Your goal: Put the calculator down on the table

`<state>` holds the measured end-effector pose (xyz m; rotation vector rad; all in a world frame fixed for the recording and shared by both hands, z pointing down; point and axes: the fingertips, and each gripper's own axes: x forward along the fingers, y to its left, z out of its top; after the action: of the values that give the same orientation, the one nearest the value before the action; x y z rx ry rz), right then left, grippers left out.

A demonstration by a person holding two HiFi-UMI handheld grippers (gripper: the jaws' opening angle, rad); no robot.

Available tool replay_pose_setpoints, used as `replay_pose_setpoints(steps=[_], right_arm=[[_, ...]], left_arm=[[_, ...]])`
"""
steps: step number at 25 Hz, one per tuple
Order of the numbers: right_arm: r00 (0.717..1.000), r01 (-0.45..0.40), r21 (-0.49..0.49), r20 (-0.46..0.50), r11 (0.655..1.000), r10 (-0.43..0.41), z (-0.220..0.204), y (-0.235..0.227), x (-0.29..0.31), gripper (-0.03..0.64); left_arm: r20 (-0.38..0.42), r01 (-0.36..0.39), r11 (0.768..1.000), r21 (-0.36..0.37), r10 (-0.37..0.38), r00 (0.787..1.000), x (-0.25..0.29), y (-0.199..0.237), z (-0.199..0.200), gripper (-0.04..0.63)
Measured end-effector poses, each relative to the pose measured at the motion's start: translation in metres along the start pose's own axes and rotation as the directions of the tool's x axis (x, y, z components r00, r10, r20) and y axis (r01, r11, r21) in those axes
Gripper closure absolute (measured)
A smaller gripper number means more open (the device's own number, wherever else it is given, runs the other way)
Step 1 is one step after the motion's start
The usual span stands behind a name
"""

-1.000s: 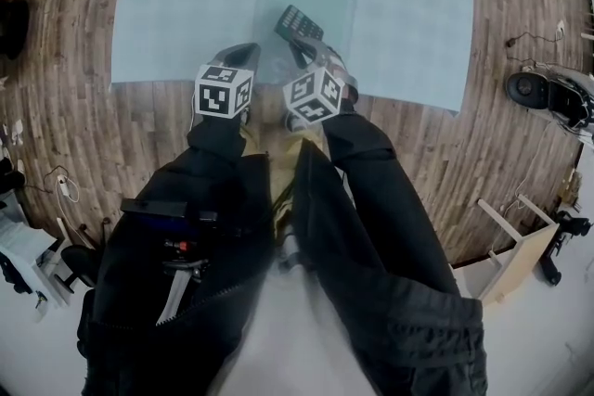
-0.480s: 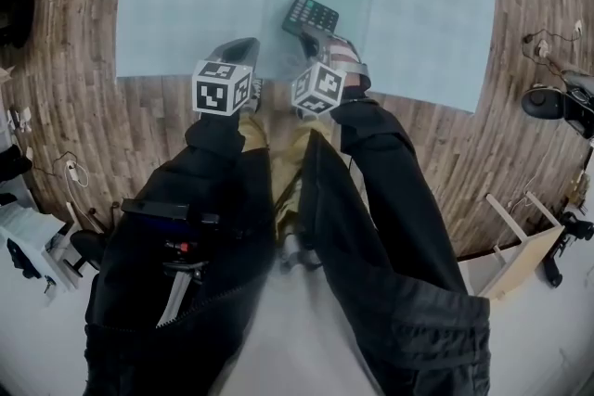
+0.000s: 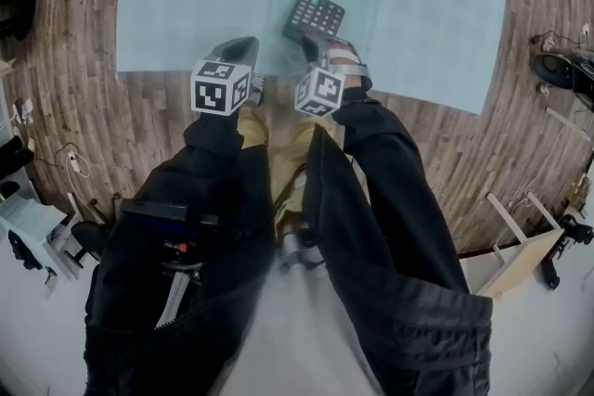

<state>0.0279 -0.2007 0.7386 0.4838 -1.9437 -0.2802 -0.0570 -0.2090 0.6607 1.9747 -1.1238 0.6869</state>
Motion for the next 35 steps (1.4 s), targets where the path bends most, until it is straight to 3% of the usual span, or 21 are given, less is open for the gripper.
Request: replay_pose_setpoints(steps=[16, 23, 28, 35], right_arm=[[0.99, -0.143, 0.108, 0.008, 0.984, 0.143, -0.006, 0.018, 0.014, 0.506], [0.975, -0.22, 0.227, 0.076, 0.949, 0.208, 0.0, 0.016, 0.008, 0.489], [0.979, -0.192, 0.308, 0.127, 0.932, 0.16, 0.01, 0.001, -0.01, 0.485], [0.982, -0.09, 0.492, 0.19, 0.866, -0.006, 0.03, -0.05, -0.051, 0.491]], left_arm=[[-0.005, -0.003, 1.0, -0.011, 0.002, 1.0, -0.002, 0.006, -0.01, 0.594], [-0.002, 0.01, 1.0, -0.005, -0.01, 1.0, 0.0, 0.003, -0.008, 0.594], [0.024, 0.023, 1.0, 0.012, -0.024, 0.999, -0.001, -0.004, 0.004, 0.594], [0.108, 0.037, 0.998, 0.051, -0.042, 0.993, -0.006, -0.021, 0.047, 0.594]])
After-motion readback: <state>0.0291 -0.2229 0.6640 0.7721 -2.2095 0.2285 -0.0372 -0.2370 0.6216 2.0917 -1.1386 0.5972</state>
